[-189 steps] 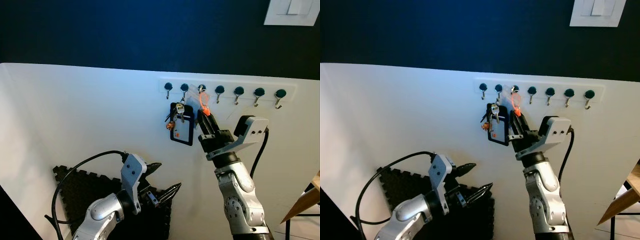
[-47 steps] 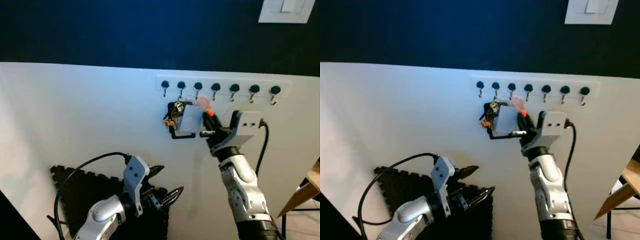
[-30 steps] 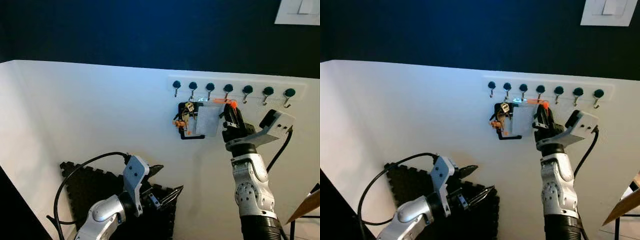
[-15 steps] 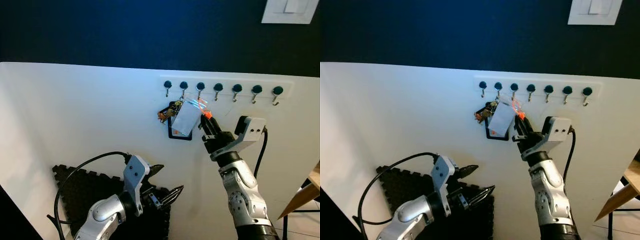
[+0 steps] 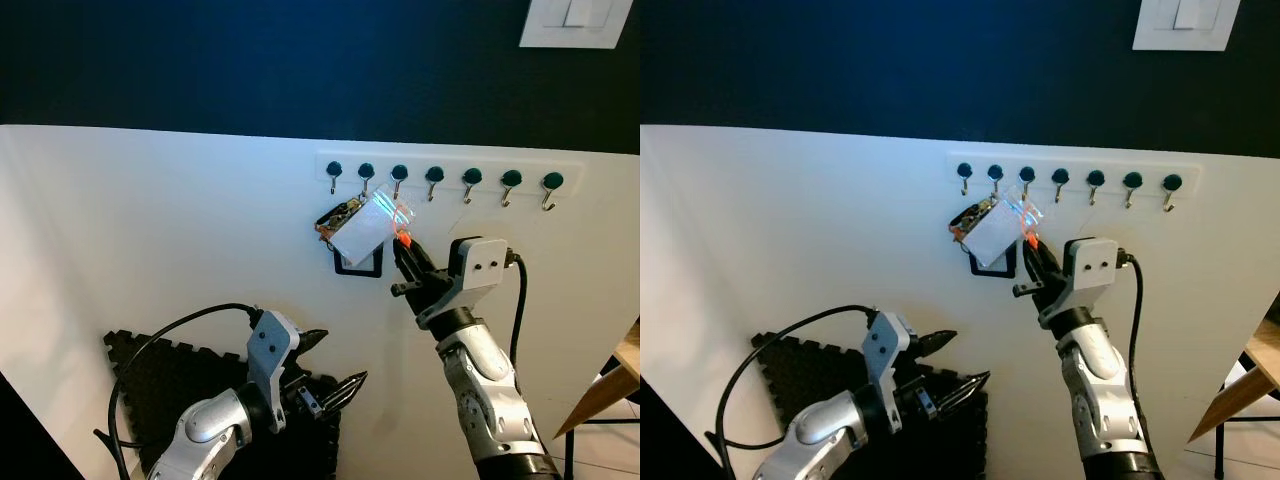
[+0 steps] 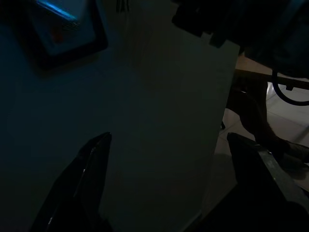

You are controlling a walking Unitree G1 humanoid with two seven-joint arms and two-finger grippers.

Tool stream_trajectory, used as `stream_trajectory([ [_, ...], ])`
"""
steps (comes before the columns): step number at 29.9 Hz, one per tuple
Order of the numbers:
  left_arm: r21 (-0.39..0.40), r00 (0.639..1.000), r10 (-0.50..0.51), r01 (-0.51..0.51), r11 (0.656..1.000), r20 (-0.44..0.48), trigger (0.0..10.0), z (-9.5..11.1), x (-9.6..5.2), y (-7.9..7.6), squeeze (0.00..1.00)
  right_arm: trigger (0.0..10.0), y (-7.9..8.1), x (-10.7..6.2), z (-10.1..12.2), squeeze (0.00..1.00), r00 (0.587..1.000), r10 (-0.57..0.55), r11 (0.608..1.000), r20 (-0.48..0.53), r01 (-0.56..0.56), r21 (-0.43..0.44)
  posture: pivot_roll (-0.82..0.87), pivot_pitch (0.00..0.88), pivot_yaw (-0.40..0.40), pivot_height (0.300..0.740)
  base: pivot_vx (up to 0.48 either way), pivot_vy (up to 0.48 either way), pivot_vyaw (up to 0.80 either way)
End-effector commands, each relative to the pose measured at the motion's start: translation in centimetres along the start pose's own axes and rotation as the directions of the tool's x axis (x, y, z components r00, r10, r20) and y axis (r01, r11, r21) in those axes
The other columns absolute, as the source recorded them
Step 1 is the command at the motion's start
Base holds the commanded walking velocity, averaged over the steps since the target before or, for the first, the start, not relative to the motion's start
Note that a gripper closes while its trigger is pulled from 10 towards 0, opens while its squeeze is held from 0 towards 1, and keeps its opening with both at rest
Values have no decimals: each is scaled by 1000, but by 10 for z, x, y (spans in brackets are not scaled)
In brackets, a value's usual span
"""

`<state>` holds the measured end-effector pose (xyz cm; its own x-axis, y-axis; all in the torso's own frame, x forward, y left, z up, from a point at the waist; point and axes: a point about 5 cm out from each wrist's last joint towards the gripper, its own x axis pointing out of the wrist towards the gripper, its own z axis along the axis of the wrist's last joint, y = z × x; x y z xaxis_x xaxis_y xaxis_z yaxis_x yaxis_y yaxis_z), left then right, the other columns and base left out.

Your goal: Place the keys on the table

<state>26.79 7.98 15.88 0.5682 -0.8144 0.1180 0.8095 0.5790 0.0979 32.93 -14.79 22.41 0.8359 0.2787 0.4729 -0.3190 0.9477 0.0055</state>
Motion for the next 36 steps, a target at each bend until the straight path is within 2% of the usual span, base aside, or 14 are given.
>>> stream_trajectory([
  [1, 8, 1000, -1, 1, 1000, -16, 10000, -1, -1, -1, 0, 10000, 8, 2, 13, 0, 996, 33, 999, 80, -31, -25, 58, 50, 33, 740, 0, 0, 0],
  [4, 8, 1000, -1, 1, 1000, -16, 10000, -1, -1, -1, 0, 10000, 9, 3, 16, 0, 994, 39, 999, 103, -37, -30, 59, 50, 32, 740, 0, 0, 0],
  [5, 8, 1000, 0, 0, 1000, -17, 10000, -1, -1, -1, 0, 10000, 11, 4, 24, 0, 987, 55, 998, 150, -49, -43, 60, 51, 33, 740, 0, 0, 0],
  [10, 9, 1000, -1, 1, 1000, -17, 10000, -1, 0, -1, 0, 10000, 18, 7, 41, 0, 966, 82, 995, 246, -63, -82, 60, 50, 34, 740, 0, 0, 0],
  [20, 12, 1000, 1, -1, 1000, -16, 10000, 0, 0, 0, 0, 10000, 22, 10, 44, 0, 959, 95, 994, 267, -76, -82, 60, 50, 34, 740, 0, 0, 0],
  [24, 12, 1000, 0, 0, 1000, -16, 10000, -1, 0, 0, 0, 10000, 26, 11, 43, 0, 958, 127, 991, 256, -109, -84, 59, 50, 34, 740, 0, 0, 0],
  [26, 11, 1000, 0, 1, 1000, -17, 10000, -1, -1, 0, 0, 10000, 36, 10, 37, 0, 955, 209, 977, 211, -196, -85, 59, 49, 33, 740, 0, 0, 0],
  [27, 11, 1000, 0, 1, 1000, -17, 10000, -1, -1, 0, 0, 10000, 36, 10, 37, 0, 955, 209, 977, 211, -196, -85, 59, 49, 33, 740, 0, 0, 0],
  [29, 11, 1000, -3, 3, 1000, -23, 10000, -2, -1, -1, 0, 10000, 45, 6, 26, 0, 947, 279, 959, 157, -267, -93, 58, 50, 32, 740, 0, 0, 0],
  [35, 16, 998, 14, -13, 1000, -53, 10000, -8, -5, 1, 0, 10000, 54, -4, 13, 0, 934, 345, 935, 92, -334, -116, 58, 51, 30, 740, 0, 0, 0],
  [36, 22, 996, 28, -26, 999, -85, 10000, -13, -8, 3, 0, 10000, 54, -9, 9, 0, 935, 345, 935, 78, -336, -115, 59, 53, 28, 740, 0, 0, 0],
])
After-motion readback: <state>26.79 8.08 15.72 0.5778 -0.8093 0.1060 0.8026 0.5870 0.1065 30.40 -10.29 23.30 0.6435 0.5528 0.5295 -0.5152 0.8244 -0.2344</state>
